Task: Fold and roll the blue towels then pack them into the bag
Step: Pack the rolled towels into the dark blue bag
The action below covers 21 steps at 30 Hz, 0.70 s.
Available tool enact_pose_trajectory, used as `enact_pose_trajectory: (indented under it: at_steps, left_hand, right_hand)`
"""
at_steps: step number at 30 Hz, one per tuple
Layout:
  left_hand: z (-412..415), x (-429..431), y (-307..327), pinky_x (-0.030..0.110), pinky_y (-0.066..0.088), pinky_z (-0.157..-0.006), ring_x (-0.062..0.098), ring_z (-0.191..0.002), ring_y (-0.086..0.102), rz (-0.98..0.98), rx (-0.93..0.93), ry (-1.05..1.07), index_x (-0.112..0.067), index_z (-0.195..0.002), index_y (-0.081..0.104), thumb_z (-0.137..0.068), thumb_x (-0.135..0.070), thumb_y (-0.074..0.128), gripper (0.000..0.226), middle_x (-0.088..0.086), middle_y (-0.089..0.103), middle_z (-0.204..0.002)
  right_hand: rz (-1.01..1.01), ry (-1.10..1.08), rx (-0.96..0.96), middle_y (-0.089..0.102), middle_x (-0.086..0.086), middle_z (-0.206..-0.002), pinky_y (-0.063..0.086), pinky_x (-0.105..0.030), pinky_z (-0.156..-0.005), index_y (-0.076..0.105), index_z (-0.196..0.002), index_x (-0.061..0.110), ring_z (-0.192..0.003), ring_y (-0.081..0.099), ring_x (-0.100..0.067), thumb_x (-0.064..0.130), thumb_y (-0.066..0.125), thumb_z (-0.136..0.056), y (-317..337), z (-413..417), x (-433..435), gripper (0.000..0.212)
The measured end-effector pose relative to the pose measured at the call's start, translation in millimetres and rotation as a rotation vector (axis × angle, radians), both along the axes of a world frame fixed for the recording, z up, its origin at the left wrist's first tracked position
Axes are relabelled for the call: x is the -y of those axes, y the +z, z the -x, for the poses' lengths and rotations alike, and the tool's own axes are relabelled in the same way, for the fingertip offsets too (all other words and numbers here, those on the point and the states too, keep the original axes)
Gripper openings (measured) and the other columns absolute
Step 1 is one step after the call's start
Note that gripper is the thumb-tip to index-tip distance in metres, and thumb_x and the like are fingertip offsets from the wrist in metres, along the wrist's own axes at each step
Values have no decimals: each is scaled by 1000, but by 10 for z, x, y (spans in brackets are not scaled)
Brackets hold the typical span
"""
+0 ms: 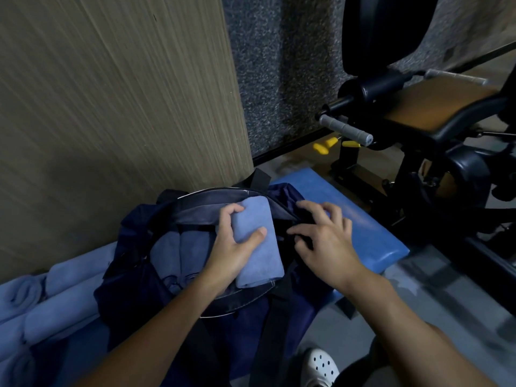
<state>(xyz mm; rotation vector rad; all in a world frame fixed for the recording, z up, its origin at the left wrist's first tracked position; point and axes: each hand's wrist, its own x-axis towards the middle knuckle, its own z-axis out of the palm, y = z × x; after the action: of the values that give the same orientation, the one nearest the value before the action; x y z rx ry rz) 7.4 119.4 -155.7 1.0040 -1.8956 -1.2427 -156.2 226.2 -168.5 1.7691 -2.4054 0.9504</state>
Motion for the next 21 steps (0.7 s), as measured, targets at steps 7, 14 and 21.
enact_pose_trajectory:
  at_steps: [7, 14, 21]
  left_hand:
    - [-9, 56, 0, 27, 49, -89, 2, -109, 55, -108, 27, -166, -44, -116, 41, -85, -30, 69, 44, -12, 46, -130]
    - [118, 182, 149, 19, 45, -79, 4, -104, 57, -166, 265, -263, -46, -119, 44, -83, -33, 71, 47, -10, 53, -122]
    - [381, 220, 60, 14, 44, -81, -2, -102, 56, -145, 139, -94, -42, -110, 54, -80, -13, 73, 46, -9, 58, -118]
  right_hand:
    - [120, -8, 99, 48, 14, -138, 17, -34, -92, 56, -131, 24, -131, 29, -17, 3, 53, -81, 43, -3, 111, 55]
    - [241, 76, 445, 41, 3, -145, 31, -36, -112, 49, -139, 13, -137, 30, -14, -7, 56, -76, 137, -18, 158, 67]
    - [254, 96, 501, 38, 3, -146, 25, -17, -113, 46, -141, 10, -138, 30, -7, -15, 51, -67, 235, -43, 168, 78]
